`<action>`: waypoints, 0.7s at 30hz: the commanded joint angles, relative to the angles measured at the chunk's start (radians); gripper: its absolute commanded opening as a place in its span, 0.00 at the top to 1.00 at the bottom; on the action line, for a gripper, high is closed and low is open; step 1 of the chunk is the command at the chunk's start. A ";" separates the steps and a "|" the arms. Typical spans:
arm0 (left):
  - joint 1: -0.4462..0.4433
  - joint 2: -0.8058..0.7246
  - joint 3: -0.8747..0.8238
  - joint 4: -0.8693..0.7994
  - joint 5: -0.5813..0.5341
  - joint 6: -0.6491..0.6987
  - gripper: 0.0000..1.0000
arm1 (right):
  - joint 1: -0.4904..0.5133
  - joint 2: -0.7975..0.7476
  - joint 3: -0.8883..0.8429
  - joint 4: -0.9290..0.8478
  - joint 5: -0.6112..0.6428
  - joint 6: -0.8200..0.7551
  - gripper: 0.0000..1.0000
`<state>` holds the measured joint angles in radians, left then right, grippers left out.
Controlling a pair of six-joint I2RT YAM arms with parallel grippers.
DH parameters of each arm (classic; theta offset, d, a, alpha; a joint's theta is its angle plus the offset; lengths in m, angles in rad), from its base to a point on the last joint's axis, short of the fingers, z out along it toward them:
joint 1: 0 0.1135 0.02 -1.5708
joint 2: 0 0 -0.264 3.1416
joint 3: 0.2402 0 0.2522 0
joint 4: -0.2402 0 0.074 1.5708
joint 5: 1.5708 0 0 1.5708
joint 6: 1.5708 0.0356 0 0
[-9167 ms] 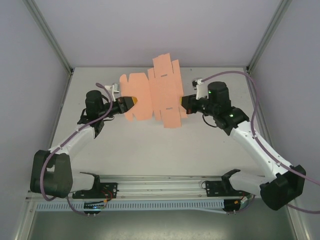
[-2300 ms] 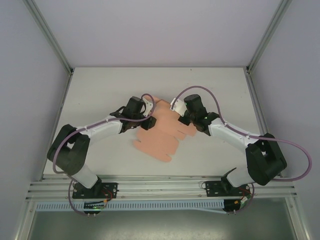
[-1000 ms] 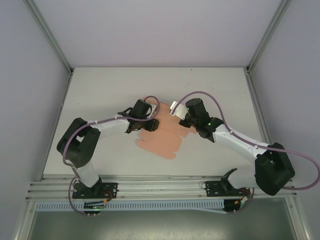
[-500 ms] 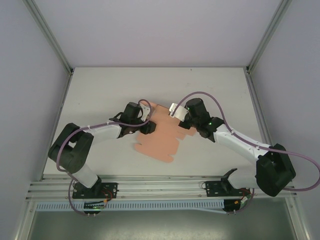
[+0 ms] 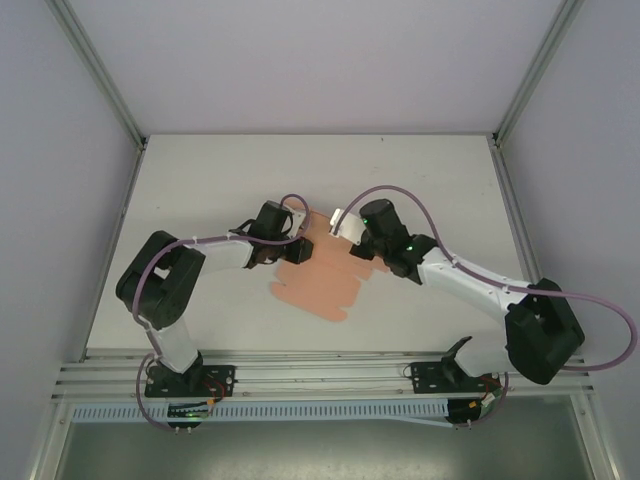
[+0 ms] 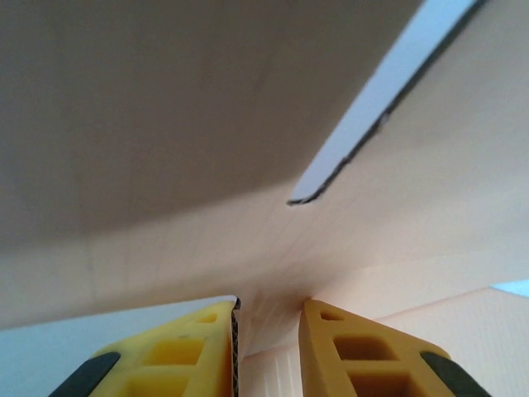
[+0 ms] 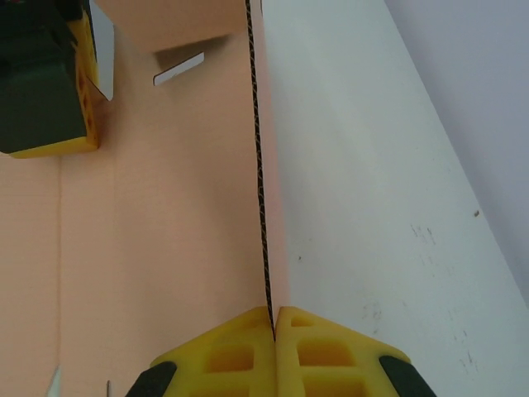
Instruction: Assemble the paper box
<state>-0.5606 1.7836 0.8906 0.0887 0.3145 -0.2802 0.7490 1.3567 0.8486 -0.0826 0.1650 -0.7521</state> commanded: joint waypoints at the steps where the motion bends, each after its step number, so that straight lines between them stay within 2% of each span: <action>1: -0.001 0.013 0.050 0.036 0.017 -0.061 0.76 | 0.100 0.049 0.000 -0.023 -0.047 0.025 1.00; 7: -0.001 0.026 0.049 0.034 0.007 -0.069 0.76 | 0.189 0.086 -0.011 -0.020 0.092 0.037 1.00; 14: -0.001 0.043 0.053 0.028 0.011 -0.092 0.74 | 0.297 0.098 -0.049 0.091 0.288 -0.006 1.00; 21: 0.000 -0.002 0.016 0.020 0.014 -0.103 0.69 | 0.287 0.161 -0.077 0.161 0.354 -0.053 1.00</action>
<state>-0.5533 1.8091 0.9005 0.0517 0.2878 -0.3614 1.0092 1.4658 0.8108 0.0200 0.5949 -0.7624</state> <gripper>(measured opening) 0.302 0.046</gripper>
